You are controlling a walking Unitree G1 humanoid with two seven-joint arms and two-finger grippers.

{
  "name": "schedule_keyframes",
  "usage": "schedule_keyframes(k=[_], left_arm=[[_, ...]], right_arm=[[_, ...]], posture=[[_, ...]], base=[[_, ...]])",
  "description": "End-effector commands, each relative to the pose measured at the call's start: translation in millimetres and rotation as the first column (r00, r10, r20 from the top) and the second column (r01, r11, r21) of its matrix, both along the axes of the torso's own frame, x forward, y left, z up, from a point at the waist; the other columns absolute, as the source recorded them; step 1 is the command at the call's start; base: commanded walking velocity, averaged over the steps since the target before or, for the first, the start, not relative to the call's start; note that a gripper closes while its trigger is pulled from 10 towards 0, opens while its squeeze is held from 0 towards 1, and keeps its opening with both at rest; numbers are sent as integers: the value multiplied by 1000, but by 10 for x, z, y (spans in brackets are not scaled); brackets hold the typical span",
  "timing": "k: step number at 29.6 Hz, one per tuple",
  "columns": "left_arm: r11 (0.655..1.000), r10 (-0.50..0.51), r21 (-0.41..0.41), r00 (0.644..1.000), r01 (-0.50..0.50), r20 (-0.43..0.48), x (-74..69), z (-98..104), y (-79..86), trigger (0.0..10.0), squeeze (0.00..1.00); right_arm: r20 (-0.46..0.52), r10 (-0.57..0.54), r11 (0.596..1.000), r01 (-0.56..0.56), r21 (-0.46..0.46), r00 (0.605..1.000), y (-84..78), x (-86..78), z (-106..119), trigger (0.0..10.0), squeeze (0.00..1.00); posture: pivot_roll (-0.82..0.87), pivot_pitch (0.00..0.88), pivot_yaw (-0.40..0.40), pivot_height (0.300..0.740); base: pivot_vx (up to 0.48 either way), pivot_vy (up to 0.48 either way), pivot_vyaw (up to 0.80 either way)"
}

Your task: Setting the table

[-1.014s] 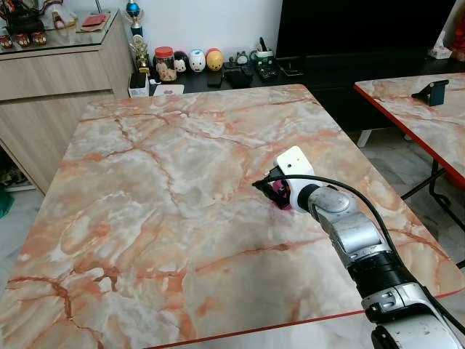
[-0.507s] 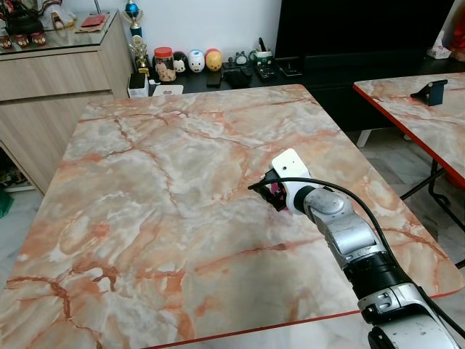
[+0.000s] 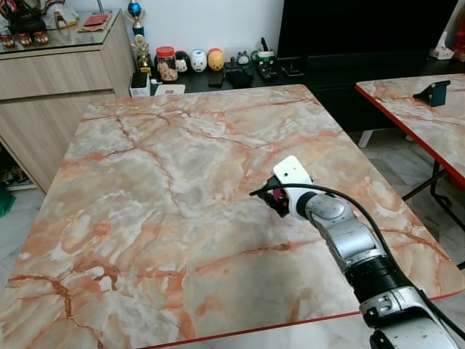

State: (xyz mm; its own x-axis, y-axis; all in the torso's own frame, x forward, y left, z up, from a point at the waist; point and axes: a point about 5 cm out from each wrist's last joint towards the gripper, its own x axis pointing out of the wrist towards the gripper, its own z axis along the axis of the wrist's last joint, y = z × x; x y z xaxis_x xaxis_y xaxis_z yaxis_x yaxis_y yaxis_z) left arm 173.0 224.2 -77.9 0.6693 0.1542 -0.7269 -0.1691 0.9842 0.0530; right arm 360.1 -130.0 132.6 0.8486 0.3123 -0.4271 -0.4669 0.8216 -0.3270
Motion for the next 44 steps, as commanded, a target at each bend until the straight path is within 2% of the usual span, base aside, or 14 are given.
schedule_keyframes(k=[1,10,11,12,13,14,44], left_arm=[[1000,7,7,1000,-6,-4,-30,-8,20,10000,0],[1000,4,6,1000,-4,4,-13,-2,6,10000,0],[1000,5,6,1000,-5,4,-14,-2,6,10000,0],[1000,5,6,1000,-5,4,-16,-3,6,10000,0],[1000,5,6,1000,-5,3,-17,-3,6,10000,0],[1000,6,7,1000,-6,0,-25,-6,11,10000,0],[1000,4,12,1000,-4,1,-18,-1,19,10000,0]], right_arm=[[-11,-15,1000,15,-11,1000,-33,4,-27,10000,0],[-27,-33,999,32,-36,999,-93,-1,-100,10000,0],[-27,-33,999,32,-37,999,-94,-2,-104,8392,0],[-27,-33,999,32,-38,999,-95,-4,-107,4706,0],[-28,-33,999,32,-38,999,-96,-4,-109,4706,0],[-27,-32,999,31,-39,999,-95,-3,-107,0,0],[21,-28,1000,29,-10,999,-42,36,-30,0,0]], posture=[[-104,0,5,719],[-103,0,4,719],[-103,0,4,719],[-103,0,4,719],[-103,0,4,719],[-103,0,4,719],[-98,0,4,719]], base=[[0,0,0],[0,0,0],[0,0,0],[0,0,0],[0,0,0],[0,0,0],[0,0,0]])
